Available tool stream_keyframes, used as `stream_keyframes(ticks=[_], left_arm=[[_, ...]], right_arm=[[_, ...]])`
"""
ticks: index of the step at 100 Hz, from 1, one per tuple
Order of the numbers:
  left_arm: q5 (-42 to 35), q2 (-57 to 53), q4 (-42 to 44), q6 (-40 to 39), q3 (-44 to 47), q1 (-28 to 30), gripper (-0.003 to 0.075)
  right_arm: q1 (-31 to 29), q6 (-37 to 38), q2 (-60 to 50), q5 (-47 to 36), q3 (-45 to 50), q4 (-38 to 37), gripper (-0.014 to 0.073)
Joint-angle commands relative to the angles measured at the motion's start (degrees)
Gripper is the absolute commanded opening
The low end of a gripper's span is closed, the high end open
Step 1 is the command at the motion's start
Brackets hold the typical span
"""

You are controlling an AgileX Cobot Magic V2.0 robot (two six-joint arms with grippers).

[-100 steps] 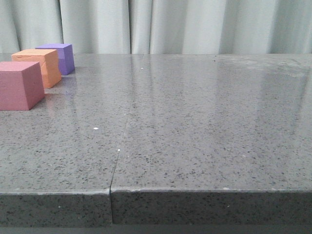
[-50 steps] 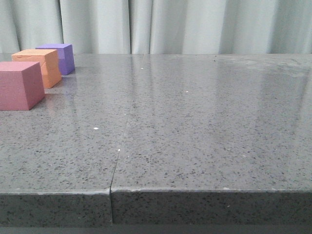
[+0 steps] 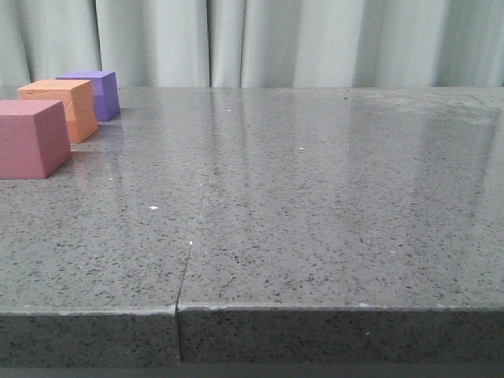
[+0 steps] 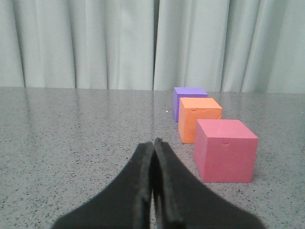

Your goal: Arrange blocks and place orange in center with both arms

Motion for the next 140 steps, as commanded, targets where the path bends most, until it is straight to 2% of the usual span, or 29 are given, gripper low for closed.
stream_keyframes(ticks=[1,91,104,119,140], left_arm=[[-4.60,-1.97,-0.54,0.00,2.73,0.22,-0.0020],[-4.62,-1.97,-0.54,0.00,2.73,0.11,-0.0020],[-4.62,-1.97,-0.54,0.00,2.73,0.11,-0.0020],[-4.62,-1.97,-0.54,0.00,2.73,0.11,-0.0020],[-4.62,-1.97,-0.54,0.00,2.73,0.11,-0.0020]], right_arm=[[-0.17,-0.67,0.60,-4.01,-1.52,0.26,-0.0055],[-0.48,-0.67,0.60,-5.64,-0.37,-0.81,-0.0055],[-4.73,-0.67,0.60,-11.20,2.67,-5.72,-0.0055],[-12.98,-0.67,0.60,-21.58,8.58,-7.96,-0.0055],[-22.49,-0.67,0.40,-24.03,13.17,-12.82,-0.0055]])
